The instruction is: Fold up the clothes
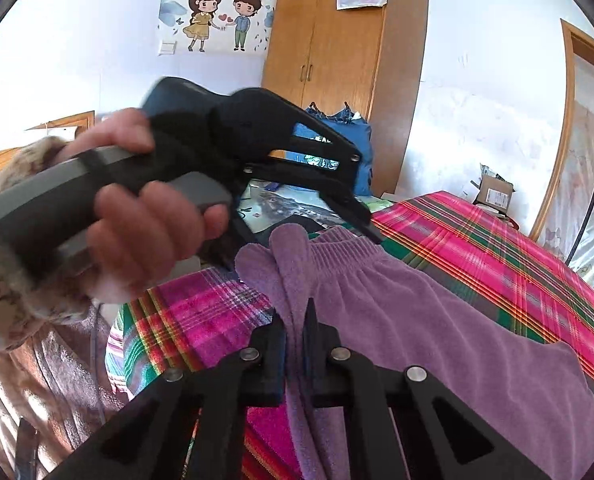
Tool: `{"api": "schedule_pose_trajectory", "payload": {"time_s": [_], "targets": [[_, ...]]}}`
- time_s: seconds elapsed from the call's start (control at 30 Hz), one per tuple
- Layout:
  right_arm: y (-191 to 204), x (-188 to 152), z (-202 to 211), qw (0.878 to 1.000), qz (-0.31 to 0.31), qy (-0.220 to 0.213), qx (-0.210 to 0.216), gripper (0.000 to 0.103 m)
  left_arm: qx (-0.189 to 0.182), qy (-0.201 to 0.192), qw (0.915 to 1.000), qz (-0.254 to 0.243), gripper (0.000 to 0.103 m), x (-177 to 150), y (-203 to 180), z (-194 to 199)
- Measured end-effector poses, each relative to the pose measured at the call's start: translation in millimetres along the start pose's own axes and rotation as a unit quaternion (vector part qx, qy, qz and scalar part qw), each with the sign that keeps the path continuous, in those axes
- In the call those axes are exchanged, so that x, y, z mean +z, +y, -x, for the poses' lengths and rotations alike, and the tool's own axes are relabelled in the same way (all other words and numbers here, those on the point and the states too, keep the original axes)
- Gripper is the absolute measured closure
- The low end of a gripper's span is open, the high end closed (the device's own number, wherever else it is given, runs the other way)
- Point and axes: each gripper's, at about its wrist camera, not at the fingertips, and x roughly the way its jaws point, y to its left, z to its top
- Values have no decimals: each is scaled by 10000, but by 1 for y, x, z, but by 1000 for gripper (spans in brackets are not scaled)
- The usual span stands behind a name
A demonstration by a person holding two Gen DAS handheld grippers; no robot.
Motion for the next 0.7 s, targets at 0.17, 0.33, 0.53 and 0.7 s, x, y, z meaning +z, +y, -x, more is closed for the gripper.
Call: {"api": "schedule_pose_trajectory", "payload": {"time_s": [0.17, 0.33, 0.53, 0.7], "targets": [[0, 1, 1, 10000, -15, -2, 19, 97, 132, 134, 9997, -131, 48, 10, -10, -9], [-3, 2, -3, 10000, -35, 11, 38, 97, 473, 188, 9983, -294, 73, 12, -17, -15], [-4, 3, -6, 9999, -59, 52, 73, 97, 606, 109, 9978, -255, 85, 15, -15, -16], [8, 4, 1, 9998, 27, 121, 137, 97, 626, 14, 9969, -474, 87, 16, -19, -10]]}}
